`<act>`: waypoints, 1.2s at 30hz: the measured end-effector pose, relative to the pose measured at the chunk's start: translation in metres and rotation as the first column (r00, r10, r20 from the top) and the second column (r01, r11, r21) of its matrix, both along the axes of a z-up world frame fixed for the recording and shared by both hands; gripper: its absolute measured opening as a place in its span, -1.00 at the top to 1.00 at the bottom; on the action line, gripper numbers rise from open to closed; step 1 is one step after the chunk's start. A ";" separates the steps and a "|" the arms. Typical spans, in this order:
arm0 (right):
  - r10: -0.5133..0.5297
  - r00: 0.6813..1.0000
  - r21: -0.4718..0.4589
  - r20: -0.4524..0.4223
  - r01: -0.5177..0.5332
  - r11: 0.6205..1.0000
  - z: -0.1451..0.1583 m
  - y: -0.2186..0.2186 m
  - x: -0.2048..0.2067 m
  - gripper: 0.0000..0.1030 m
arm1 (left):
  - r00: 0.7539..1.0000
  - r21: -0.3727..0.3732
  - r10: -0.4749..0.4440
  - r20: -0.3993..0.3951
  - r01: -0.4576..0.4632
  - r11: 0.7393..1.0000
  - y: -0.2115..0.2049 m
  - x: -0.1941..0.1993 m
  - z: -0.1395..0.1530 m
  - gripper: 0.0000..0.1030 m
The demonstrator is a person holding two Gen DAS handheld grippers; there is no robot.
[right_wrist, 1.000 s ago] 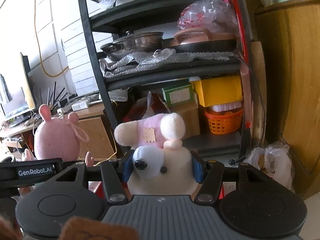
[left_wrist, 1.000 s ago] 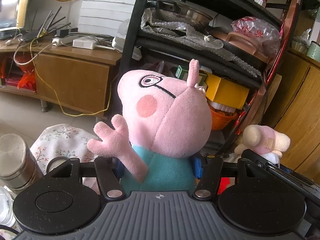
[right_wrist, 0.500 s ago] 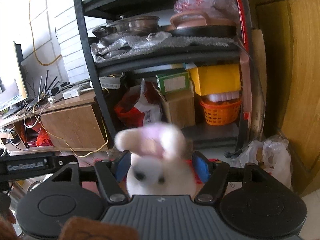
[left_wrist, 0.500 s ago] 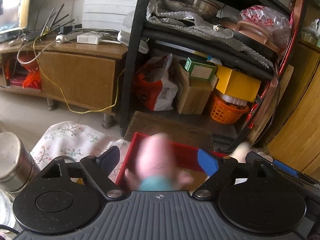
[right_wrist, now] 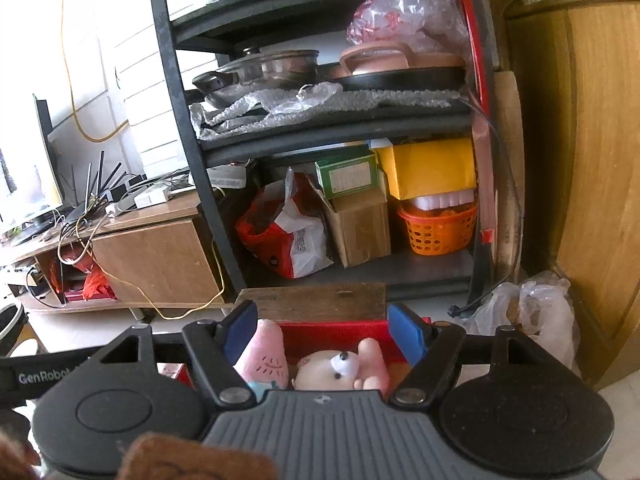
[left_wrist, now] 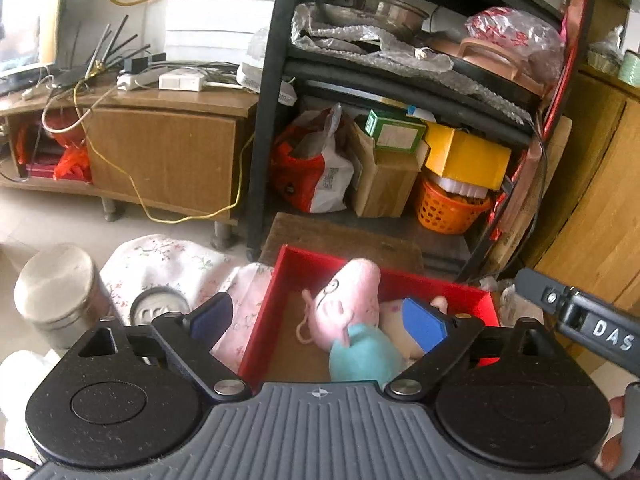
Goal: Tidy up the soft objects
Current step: 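Lower the pig into the red box with the left gripper while the right gripper drops the bunny there, then grasp the white foam block with the left gripper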
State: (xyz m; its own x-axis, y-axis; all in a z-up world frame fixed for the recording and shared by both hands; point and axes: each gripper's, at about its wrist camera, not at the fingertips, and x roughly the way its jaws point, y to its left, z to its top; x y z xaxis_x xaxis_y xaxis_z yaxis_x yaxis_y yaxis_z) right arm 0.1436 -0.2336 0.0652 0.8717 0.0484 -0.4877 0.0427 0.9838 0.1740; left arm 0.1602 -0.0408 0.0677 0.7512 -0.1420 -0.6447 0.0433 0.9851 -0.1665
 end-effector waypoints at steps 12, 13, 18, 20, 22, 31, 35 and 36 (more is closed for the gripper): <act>0.005 0.998 0.028 -0.057 -0.004 1.000 -0.011 0.000 -0.032 -0.01 | 0.989 0.014 -0.046 -0.141 0.048 0.999 0.015 -0.036 -0.029 -0.74; 0.010 0.998 0.018 -0.059 -0.009 1.000 -0.012 0.002 -0.035 -0.01 | 0.986 0.012 -0.050 -0.156 0.052 0.999 0.016 -0.039 -0.032 -0.74; 0.031 0.997 0.009 -0.070 -0.031 0.999 -0.016 0.008 -0.047 -0.01 | 0.974 -0.029 -0.056 -0.220 0.051 0.998 0.022 -0.053 -0.046 -0.74; 0.035 0.996 0.014 -0.078 -0.034 0.999 -0.018 0.009 -0.051 -0.01 | 0.965 -0.064 -0.054 -0.257 0.038 0.997 0.025 -0.055 -0.053 -0.74; 0.047 0.995 0.015 -0.087 -0.045 0.999 -0.020 0.011 -0.054 -0.01 | 0.953 -0.098 -0.051 -0.298 0.023 0.995 0.029 -0.058 -0.062 -0.74; 0.116 0.984 -0.026 -0.135 -0.121 0.992 -0.030 0.024 -0.067 -0.01 | 0.915 -0.183 -0.052 -0.400 -0.024 0.983 0.030 -0.064 -0.087 -0.72; 0.144 0.979 -0.041 -0.146 -0.151 0.988 -0.032 0.029 -0.070 -0.01 | 0.904 -0.204 -0.055 -0.424 -0.036 0.978 0.027 -0.066 -0.094 -0.72; 0.153 0.977 -0.045 -0.149 -0.161 0.986 -0.032 0.030 -0.070 -0.01 | 0.899 -0.218 -0.058 -0.433 -0.042 0.975 0.028 -0.066 -0.096 -0.72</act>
State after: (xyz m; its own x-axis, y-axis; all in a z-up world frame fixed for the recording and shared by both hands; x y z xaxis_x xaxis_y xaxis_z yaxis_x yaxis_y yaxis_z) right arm 0.0735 -0.2031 0.0329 0.7754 0.1479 -0.6138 -0.0924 0.9883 0.1214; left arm 0.0945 -0.0131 -0.0283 0.4010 -0.3204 -0.8582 -0.0749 0.9222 -0.3793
